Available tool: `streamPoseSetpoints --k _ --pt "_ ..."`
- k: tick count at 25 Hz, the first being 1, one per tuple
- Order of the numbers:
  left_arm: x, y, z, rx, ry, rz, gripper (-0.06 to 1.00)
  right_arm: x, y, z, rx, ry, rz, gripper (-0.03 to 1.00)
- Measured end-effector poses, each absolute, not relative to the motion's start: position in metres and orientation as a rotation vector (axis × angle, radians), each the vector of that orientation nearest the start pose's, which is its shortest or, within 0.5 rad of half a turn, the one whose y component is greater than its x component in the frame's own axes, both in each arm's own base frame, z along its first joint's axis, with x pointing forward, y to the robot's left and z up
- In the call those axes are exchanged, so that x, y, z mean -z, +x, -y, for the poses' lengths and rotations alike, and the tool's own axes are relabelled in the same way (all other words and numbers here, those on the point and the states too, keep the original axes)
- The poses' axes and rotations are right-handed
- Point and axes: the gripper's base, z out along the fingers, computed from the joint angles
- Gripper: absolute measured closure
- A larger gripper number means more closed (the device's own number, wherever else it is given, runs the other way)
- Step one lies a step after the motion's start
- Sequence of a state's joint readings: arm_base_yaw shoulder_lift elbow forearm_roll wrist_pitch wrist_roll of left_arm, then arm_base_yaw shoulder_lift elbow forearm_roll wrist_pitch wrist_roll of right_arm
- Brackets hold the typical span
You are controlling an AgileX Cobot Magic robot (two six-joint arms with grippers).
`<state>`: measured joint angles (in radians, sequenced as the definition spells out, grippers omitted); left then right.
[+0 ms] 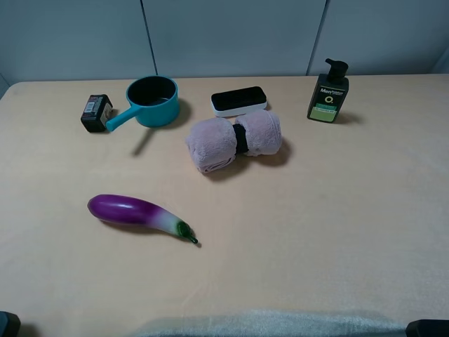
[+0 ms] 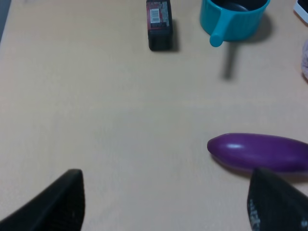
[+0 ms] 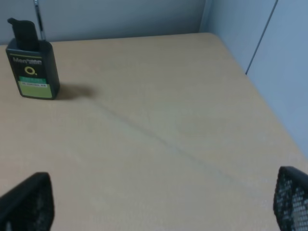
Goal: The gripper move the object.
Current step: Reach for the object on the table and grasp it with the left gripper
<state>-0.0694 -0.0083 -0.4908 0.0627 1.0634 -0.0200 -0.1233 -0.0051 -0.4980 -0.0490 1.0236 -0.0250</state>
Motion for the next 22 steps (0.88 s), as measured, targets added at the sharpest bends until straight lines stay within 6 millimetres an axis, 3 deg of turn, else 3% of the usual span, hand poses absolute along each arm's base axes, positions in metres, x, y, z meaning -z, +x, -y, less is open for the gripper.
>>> streamPoseSetpoints --k 5,9,16,22 --pt "-0.283 -0.005 -0.005 -0.020 0.049 -2.044 0.18 -0.280 -0.004 0.003 0.153 0.100 -2.004 0.27" --pt "-0.301 0.009 -0.004 -0.055 0.108 -2.104 0.18 -0.280 -0.004 0.003 0.153 0.100 -2.004 0.27" --pt "-0.319 0.065 -0.001 -0.142 0.318 -2.329 0.18 -0.280 -0.004 0.003 0.153 0.100 -2.004 0.27" --pt "-0.300 0.116 0.003 -0.193 0.583 -2.525 0.18 -0.280 -0.004 0.003 0.153 0.100 -2.004 0.27"
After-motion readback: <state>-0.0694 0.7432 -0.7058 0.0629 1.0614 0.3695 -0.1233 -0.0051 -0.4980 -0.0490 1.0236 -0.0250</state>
